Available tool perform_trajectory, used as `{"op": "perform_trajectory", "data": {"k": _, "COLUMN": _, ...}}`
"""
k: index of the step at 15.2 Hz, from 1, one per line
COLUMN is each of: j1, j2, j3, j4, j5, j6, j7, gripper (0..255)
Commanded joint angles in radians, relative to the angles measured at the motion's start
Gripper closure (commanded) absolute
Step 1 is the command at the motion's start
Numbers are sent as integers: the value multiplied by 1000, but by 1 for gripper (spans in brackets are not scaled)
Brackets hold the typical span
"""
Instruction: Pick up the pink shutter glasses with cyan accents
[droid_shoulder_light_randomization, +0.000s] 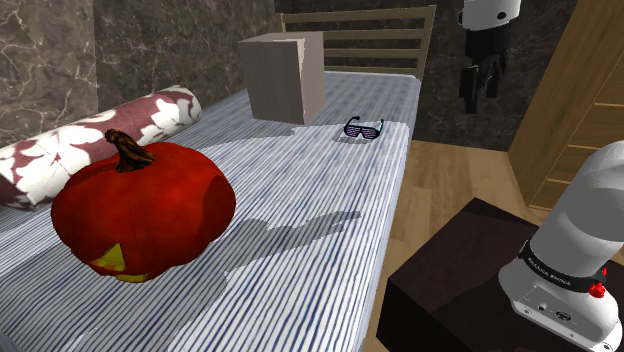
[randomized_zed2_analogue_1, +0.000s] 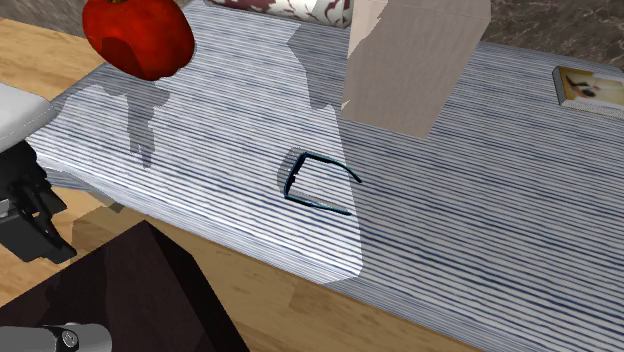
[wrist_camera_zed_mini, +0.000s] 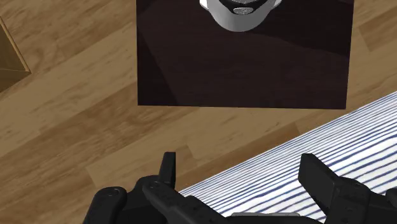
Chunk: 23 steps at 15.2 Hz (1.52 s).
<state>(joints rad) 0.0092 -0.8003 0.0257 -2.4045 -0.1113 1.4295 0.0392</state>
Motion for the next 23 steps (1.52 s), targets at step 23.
{"op": "perform_trajectory", "data": {"k": 23, "j1": 1, "j2": 843, "j3": -45, "j4": 479, "j5": 33, "j6": 381, "j7": -75, "gripper": 0}}
